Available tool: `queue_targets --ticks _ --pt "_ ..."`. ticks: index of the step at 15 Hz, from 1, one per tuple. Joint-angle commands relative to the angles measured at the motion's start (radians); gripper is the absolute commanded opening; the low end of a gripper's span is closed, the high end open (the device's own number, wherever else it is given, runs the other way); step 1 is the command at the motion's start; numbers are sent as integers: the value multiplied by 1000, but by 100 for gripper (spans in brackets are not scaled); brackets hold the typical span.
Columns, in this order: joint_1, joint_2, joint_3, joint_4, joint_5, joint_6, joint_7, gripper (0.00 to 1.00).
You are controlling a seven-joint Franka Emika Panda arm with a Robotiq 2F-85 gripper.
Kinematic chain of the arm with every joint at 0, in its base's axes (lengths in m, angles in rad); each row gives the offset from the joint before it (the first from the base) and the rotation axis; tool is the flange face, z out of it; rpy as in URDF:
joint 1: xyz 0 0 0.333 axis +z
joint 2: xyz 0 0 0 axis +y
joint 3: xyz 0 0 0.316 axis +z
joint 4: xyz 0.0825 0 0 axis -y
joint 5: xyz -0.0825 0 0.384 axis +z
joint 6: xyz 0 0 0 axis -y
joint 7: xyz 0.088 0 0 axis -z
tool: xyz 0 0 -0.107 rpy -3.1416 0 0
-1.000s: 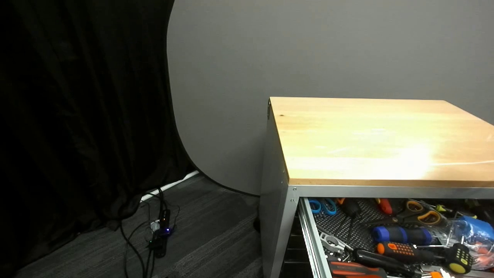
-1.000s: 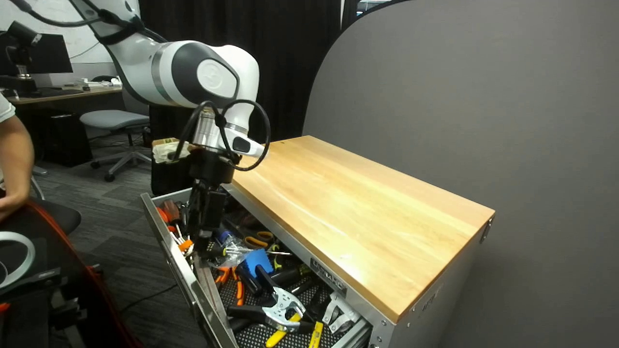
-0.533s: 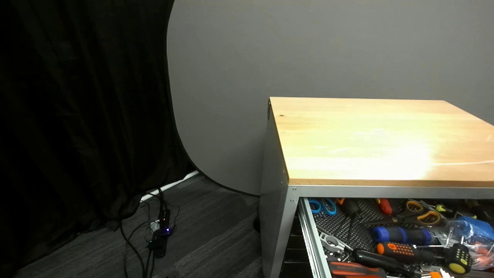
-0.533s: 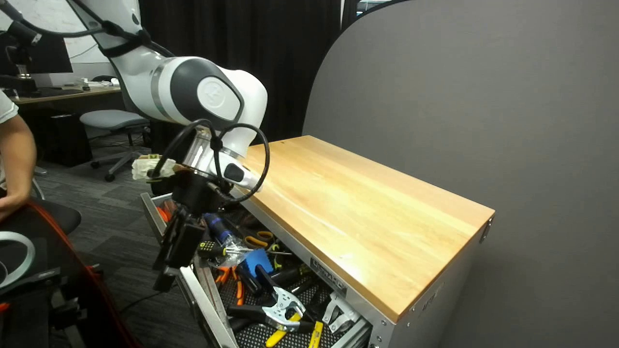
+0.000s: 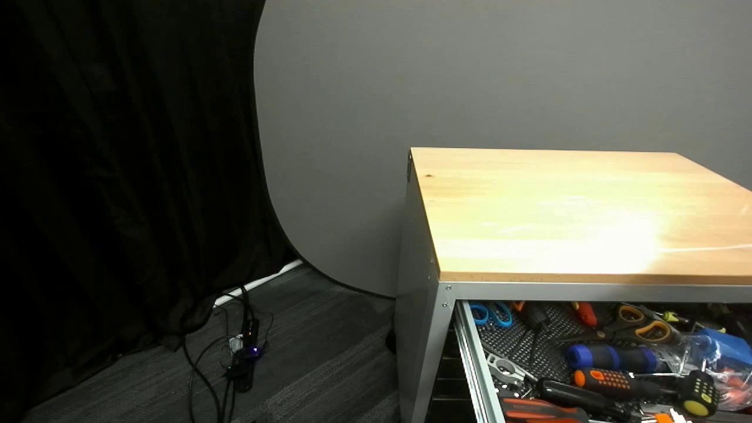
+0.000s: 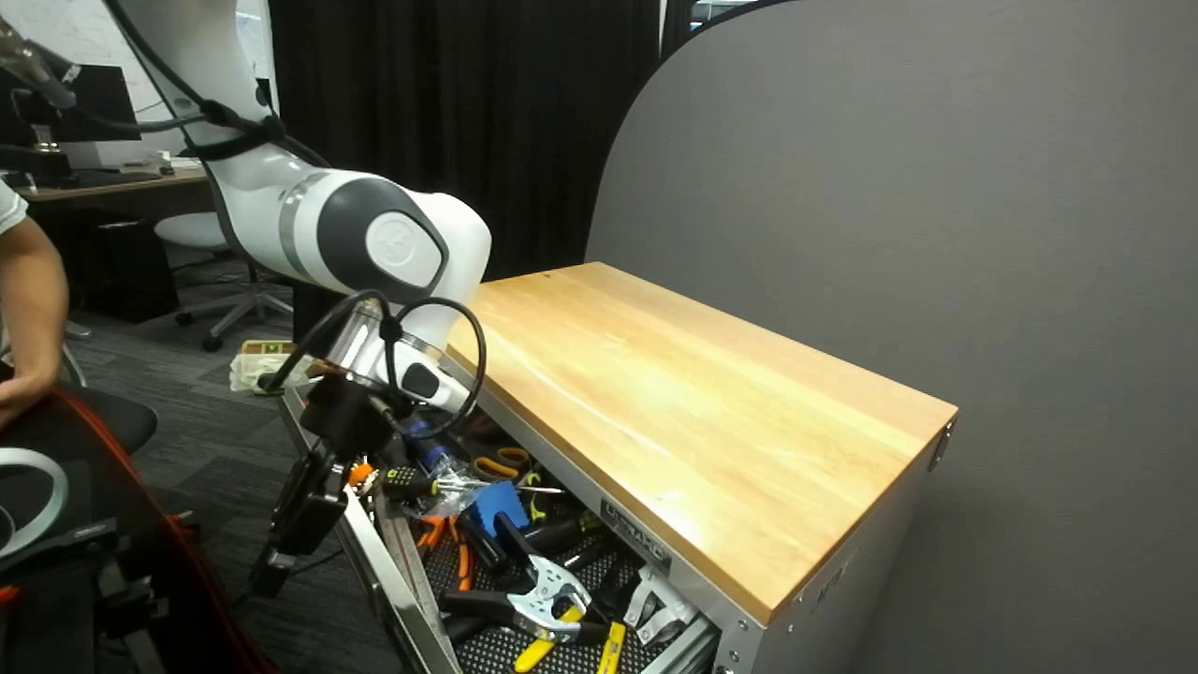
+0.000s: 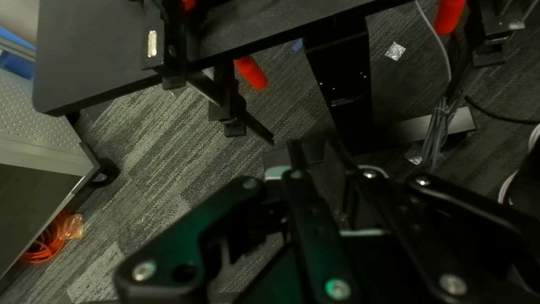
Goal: Put the screwdriver inside the open drawer and close the drawer
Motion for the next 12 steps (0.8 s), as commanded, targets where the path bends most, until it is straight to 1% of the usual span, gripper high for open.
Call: queue_targets --ticks 1,2,4,6,9,12 --pt "45 53 3 43 19 45 73 3" --pt "57 67 4 55 26 65 101 2" --pt "82 97 6 84 28 91 139 7" --pt "104 123 7 116 31 117 178 8" --pt "134 160 3 172 25 126 223 6" --pt "146 184 -5 233 14 134 250 6"
